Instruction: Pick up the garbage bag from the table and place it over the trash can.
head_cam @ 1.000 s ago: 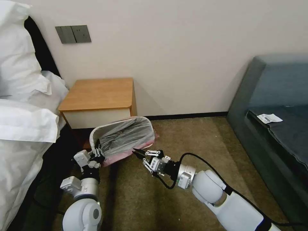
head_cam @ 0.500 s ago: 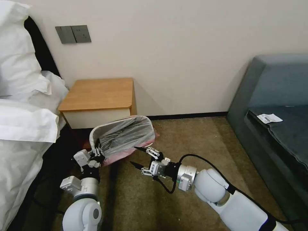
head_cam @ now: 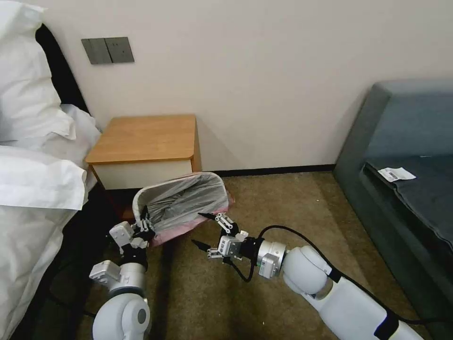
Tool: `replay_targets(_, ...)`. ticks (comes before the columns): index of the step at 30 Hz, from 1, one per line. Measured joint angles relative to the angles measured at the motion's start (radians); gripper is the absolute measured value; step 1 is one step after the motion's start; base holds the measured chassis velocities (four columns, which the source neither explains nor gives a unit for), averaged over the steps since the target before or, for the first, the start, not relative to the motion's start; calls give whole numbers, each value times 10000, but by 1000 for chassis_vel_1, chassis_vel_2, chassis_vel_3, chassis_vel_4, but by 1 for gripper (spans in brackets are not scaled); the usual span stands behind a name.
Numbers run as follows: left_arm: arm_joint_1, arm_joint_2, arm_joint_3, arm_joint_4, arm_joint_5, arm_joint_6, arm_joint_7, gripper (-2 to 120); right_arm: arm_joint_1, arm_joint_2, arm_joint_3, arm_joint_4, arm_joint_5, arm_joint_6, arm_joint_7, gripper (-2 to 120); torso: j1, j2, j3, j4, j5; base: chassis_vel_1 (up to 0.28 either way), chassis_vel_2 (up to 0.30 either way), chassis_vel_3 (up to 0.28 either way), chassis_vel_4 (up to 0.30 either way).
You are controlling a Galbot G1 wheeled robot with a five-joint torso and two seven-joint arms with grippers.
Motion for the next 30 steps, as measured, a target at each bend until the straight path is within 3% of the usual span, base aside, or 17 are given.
replay_targets(2, -3, 0, 15, 0, 3, 0, 0, 7, -7, 4, 1, -17, 11, 8, 13, 56, 0, 0, 0, 0, -1, 0, 0, 0, 0)
replay_targets(4, 35, 0, 35, -3, 31, -13, 0, 7, -33, 9, 29, -70, 17, 69, 32, 41, 0, 0, 0, 0, 0, 0, 0, 0, 0)
replay_targets(6, 62, 0, 35, -15, 35, -21, 0, 7, -43, 6, 42, -81, 18, 85, 38, 38, 0, 0, 0, 0, 0, 0, 0, 0, 0)
replay_targets(8, 174, 0, 37, -94, 44, -53, 0, 7, -88, 0, 65, -84, 34, 111, 57, 26, 0, 0, 0, 0, 0, 0, 0, 0, 0)
replay_targets(10, 194, -1, 37, -113, 47, -61, 1, 7, -100, 1, 73, -84, 35, 117, 58, 25, 0, 0, 0, 0, 0, 0, 0, 0, 0)
replay_targets(16, 276, 0, 55, -189, 104, -85, 14, 7, -145, 42, 118, -33, 44, 141, 80, 0, 0, 0, 0, 1, 0, 0, 0, 0, 0)
replay_targets(30, 225, 0, -70, -373, -128, -20, -29, 7, -389, -74, 278, 206, 51, 280, 14, 0, 0, 0, 0, 0, 0, 0, 0, 0, 0)
